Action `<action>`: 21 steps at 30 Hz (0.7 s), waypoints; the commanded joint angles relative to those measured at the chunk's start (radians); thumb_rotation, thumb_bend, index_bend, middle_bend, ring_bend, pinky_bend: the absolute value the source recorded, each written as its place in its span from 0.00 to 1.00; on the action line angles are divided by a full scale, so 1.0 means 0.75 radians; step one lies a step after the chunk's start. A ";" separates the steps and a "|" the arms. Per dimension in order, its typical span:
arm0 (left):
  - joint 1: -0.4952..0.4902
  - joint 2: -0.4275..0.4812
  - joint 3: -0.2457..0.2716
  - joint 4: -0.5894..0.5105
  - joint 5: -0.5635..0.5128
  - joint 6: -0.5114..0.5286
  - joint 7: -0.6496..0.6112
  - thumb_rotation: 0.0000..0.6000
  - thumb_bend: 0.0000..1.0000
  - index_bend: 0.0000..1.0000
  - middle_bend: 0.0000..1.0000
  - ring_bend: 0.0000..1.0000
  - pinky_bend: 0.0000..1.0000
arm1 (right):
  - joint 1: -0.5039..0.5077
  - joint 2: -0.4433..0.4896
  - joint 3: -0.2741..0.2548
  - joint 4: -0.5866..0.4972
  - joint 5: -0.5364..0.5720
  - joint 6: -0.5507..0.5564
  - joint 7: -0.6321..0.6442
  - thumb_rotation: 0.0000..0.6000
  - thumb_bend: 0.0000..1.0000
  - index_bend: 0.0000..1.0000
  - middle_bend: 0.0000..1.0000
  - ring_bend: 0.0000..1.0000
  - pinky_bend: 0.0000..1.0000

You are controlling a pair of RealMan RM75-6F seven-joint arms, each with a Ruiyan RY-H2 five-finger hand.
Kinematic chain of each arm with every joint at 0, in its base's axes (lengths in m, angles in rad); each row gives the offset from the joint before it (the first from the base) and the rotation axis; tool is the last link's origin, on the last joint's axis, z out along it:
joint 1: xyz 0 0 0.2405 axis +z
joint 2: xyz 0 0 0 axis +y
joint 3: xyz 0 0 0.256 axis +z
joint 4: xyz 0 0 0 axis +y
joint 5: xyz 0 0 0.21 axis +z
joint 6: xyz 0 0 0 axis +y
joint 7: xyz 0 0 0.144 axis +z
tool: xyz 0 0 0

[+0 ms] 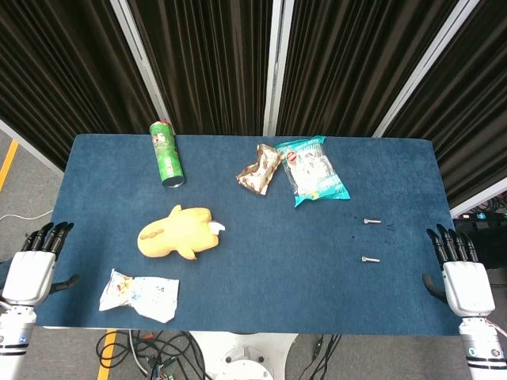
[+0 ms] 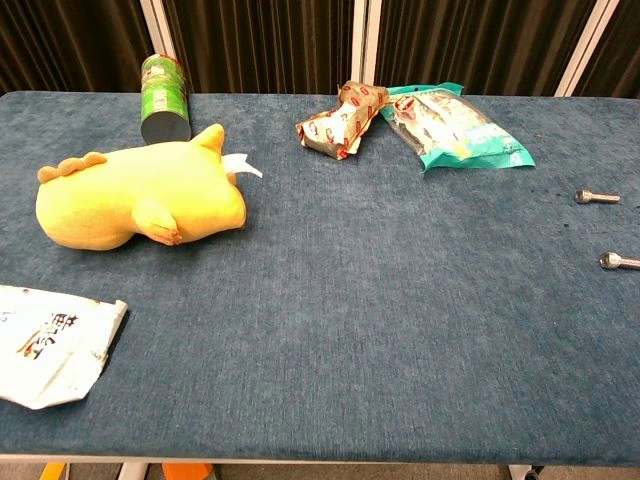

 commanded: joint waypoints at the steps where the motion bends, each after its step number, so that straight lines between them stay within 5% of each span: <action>1: -0.004 0.001 -0.001 0.001 -0.003 -0.007 0.002 1.00 0.00 0.10 0.12 0.07 0.17 | 0.000 0.000 0.004 -0.001 0.006 0.000 0.000 1.00 0.22 0.00 0.00 0.00 0.00; 21: 0.004 -0.033 0.018 0.024 -0.001 -0.012 -0.001 1.00 0.00 0.10 0.12 0.07 0.17 | 0.019 0.024 0.005 0.017 0.059 -0.077 -0.011 1.00 0.21 0.00 0.00 0.00 0.00</action>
